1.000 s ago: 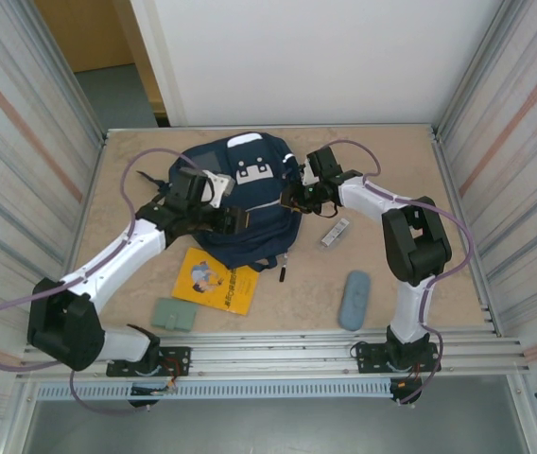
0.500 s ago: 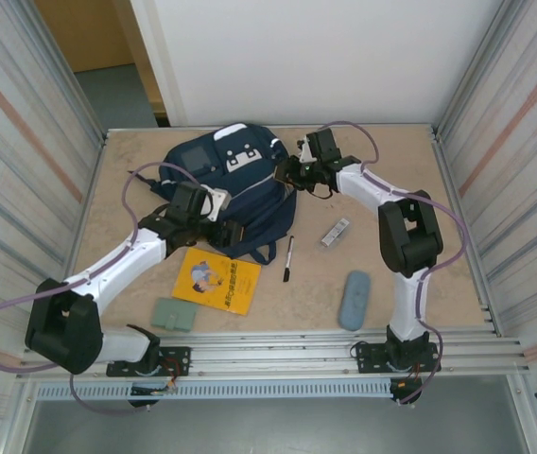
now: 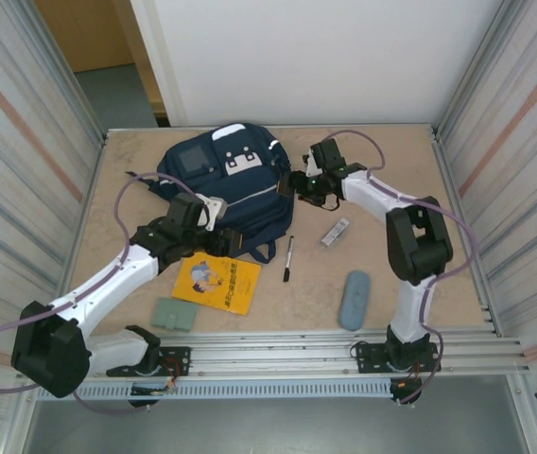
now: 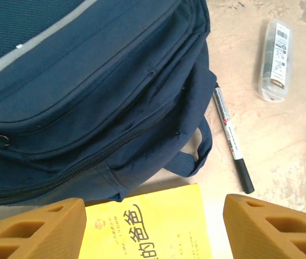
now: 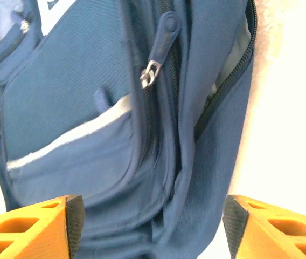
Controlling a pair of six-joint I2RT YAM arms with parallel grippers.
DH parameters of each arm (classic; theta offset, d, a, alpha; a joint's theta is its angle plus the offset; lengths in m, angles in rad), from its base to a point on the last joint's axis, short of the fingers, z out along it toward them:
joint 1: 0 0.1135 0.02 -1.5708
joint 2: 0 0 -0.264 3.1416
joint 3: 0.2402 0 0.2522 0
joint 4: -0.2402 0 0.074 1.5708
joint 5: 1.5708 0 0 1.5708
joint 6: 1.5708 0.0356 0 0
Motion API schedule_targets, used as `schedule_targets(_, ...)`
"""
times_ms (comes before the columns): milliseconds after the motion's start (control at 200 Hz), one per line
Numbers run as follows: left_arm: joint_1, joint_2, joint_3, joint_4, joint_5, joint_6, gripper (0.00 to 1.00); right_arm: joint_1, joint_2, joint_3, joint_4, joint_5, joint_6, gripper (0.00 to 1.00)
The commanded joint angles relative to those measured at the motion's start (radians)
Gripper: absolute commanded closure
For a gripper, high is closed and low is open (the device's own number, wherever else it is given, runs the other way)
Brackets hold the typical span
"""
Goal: Pack the student bag
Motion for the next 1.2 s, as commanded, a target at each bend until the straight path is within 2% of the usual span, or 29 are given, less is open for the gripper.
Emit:
schedule_targets(0,-0.004,0.002,0.049,-0.065,-0.096,-0.037,0.32,0.051,-0.132,-0.055,-0.095,0.051,-0.105,0.30)
schedule_targets(135,-0.001,-0.006,0.071,-0.197,-0.152,-0.212,0.32,0.182,-0.191,-0.126,-0.152,0.068,-0.189,0.28)
schedule_targets(396,0.002,-0.212,-0.085,-0.351,0.069,-0.501,0.34,0.371,-0.146,-0.187,-0.215,-0.019,-0.231,0.30)
schedule_targets(461,-0.001,-0.278,-0.130,-0.394,0.104,-0.541,0.35,0.403,-0.091,-0.154,-0.250,0.002,-0.270,0.34)
schedule_targets(536,-0.019,-0.356,-0.180,-0.412,0.093,-0.588,0.36,0.436,-0.035,-0.098,-0.286,0.048,-0.301,0.37)
schedule_targets(722,-0.025,-0.415,-0.266,-0.385,0.056,-0.614,0.36,0.467,0.074,-0.008,-0.243,0.104,-0.328,0.43)
schedule_targets(877,-0.025,-0.350,-0.267,-0.345,0.042,-0.596,0.36,0.476,0.129,0.010,-0.208,0.189,-0.333,0.44)
schedule_targets(1047,-0.026,-0.278,-0.275,-0.283,0.065,-0.587,0.36,0.486,0.138,-0.023,-0.204,0.222,-0.333,0.46)
schedule_targets(1158,-0.026,-0.252,-0.267,-0.274,0.065,-0.578,0.36,0.494,0.110,-0.071,-0.226,0.224,-0.328,0.59)
schedule_targets(1198,-0.026,-0.248,-0.266,-0.267,0.068,-0.578,0.36,0.501,0.092,-0.097,-0.237,0.237,-0.325,0.61)
